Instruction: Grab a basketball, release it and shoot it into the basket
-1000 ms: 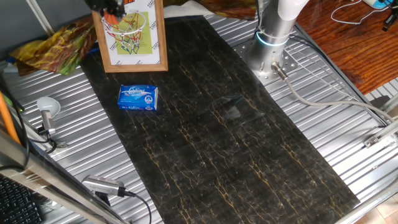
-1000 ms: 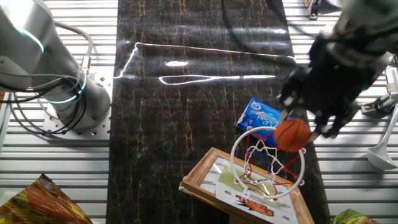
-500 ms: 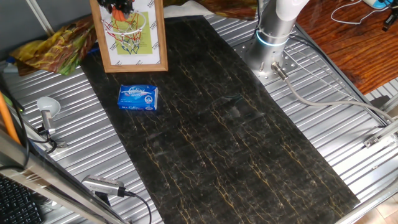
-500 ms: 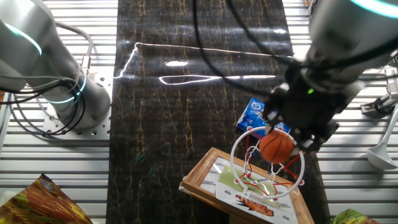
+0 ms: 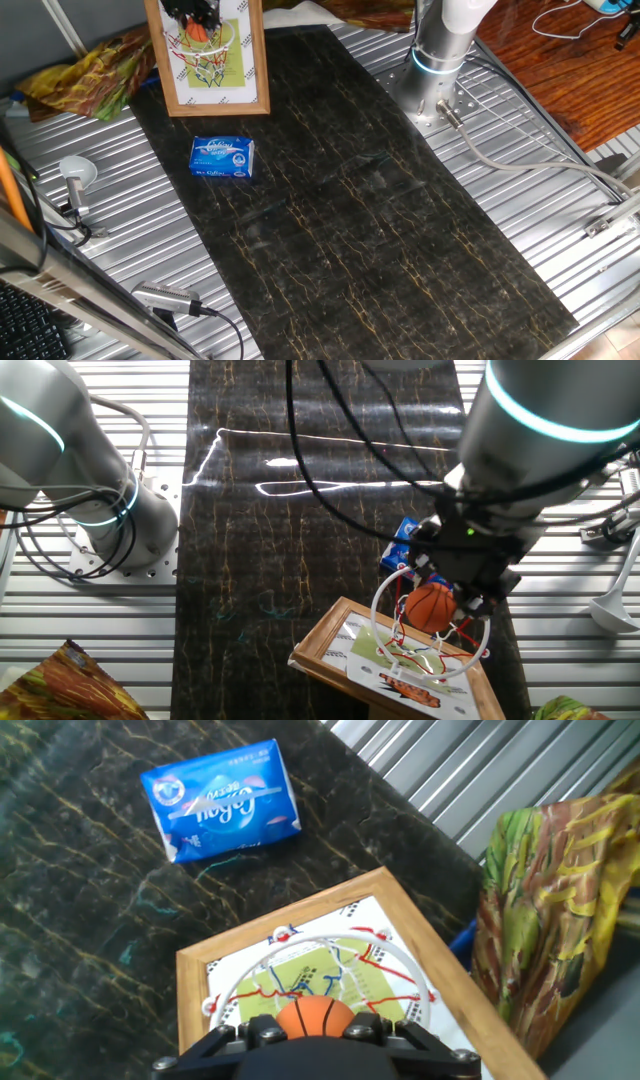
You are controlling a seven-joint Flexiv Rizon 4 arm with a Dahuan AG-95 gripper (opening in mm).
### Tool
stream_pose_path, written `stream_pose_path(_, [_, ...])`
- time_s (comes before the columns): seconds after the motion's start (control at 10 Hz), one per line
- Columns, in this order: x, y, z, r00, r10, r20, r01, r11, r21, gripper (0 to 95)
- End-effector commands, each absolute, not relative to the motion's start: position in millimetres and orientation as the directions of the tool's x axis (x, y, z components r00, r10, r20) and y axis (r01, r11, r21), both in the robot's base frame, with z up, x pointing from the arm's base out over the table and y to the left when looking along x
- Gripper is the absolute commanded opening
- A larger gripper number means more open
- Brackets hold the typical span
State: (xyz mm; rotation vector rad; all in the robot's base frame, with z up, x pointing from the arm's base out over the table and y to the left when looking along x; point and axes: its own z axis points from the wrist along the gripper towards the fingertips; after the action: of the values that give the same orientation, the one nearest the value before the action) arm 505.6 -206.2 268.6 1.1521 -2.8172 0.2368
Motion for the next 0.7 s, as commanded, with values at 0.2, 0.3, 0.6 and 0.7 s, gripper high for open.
stream_pose_path(0.2, [506.1,-207.4,256.2,-0.699,-0.704,0.123,-0.715,0.691,-0.105,0.0])
stream_pose_path(0.3, [506.2,-207.6,255.7,-0.695,-0.709,0.12,-0.719,0.687,-0.104,0.0])
stream_pose_path(0.6, [506.3,-207.6,255.1,-0.691,-0.714,0.113,-0.723,0.684,-0.094,19.0])
stream_pose_path(0.7, [506.4,-207.6,255.0,-0.69,-0.715,0.113,-0.724,0.684,-0.094,19.0])
